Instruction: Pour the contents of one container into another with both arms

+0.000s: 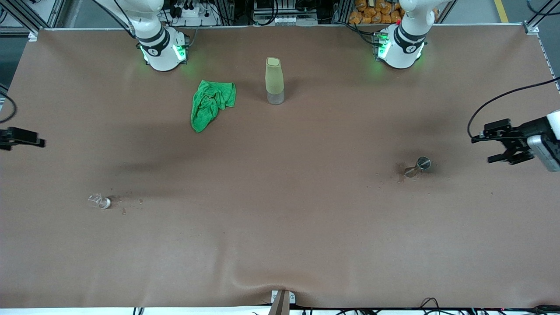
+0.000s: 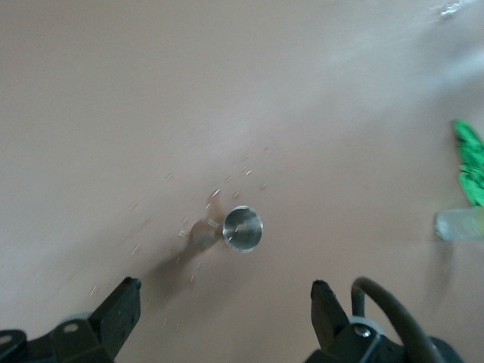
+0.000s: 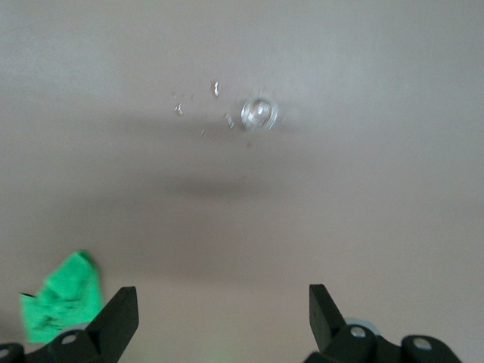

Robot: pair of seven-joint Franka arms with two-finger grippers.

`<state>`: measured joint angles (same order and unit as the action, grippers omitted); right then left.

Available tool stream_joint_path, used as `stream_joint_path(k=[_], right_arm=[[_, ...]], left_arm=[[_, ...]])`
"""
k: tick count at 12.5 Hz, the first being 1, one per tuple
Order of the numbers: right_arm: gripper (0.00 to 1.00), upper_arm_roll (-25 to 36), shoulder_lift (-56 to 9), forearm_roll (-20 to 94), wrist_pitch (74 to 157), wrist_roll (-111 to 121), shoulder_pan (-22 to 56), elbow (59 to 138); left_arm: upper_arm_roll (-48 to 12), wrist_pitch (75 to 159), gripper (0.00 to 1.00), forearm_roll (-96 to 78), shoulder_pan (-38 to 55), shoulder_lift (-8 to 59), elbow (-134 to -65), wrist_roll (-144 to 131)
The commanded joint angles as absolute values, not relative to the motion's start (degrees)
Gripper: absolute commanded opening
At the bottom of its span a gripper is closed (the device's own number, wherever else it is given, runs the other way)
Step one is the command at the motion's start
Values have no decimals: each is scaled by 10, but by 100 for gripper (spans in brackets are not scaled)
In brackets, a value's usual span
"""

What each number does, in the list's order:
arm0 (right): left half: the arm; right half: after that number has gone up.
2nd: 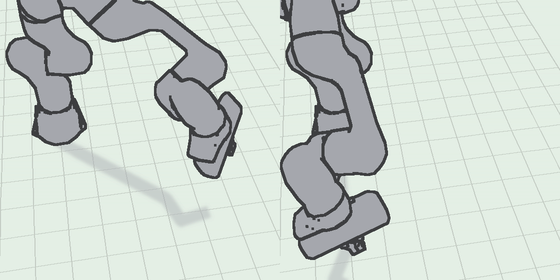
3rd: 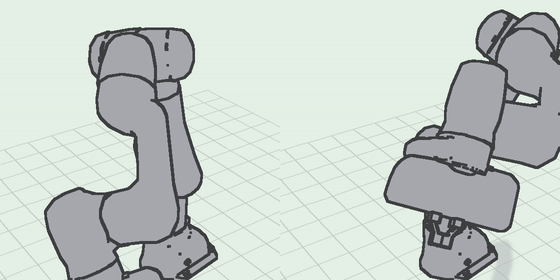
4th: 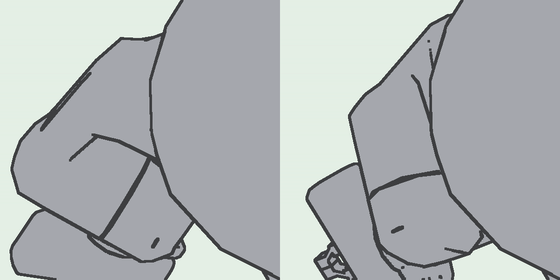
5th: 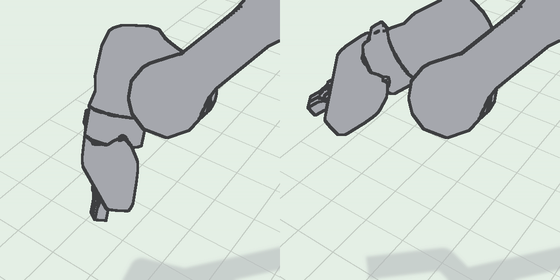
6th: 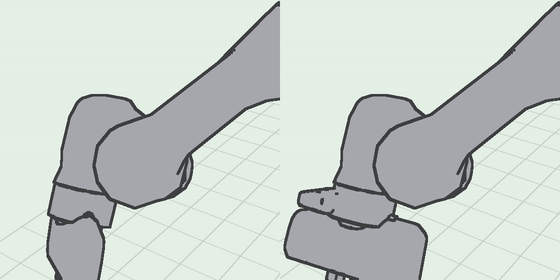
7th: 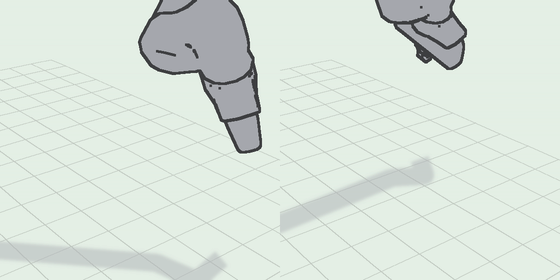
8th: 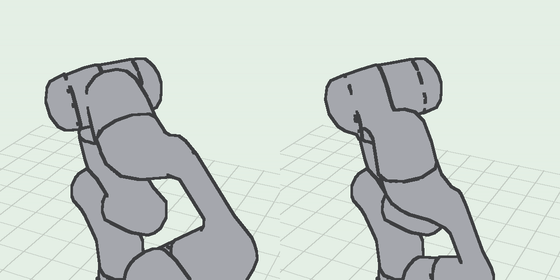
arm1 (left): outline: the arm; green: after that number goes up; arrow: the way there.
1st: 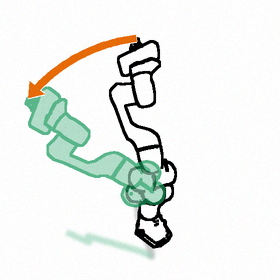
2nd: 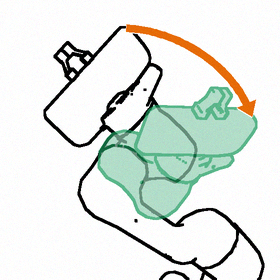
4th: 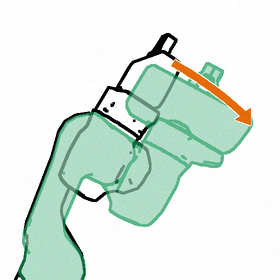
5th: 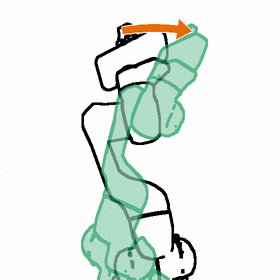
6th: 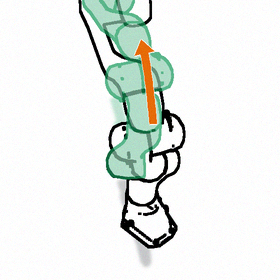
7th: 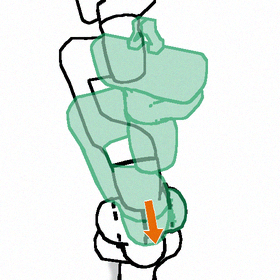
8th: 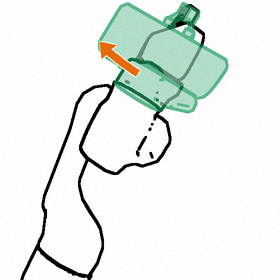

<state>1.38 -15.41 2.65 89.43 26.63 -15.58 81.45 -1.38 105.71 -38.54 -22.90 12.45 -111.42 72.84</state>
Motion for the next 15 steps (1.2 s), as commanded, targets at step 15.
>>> stream_joint_path(k=[15], right_arm=[[100,5,-359,422,911,1113,-369,806]], left_arm=[[-39,1005,62,-605,-283,398,-1070,1503]])
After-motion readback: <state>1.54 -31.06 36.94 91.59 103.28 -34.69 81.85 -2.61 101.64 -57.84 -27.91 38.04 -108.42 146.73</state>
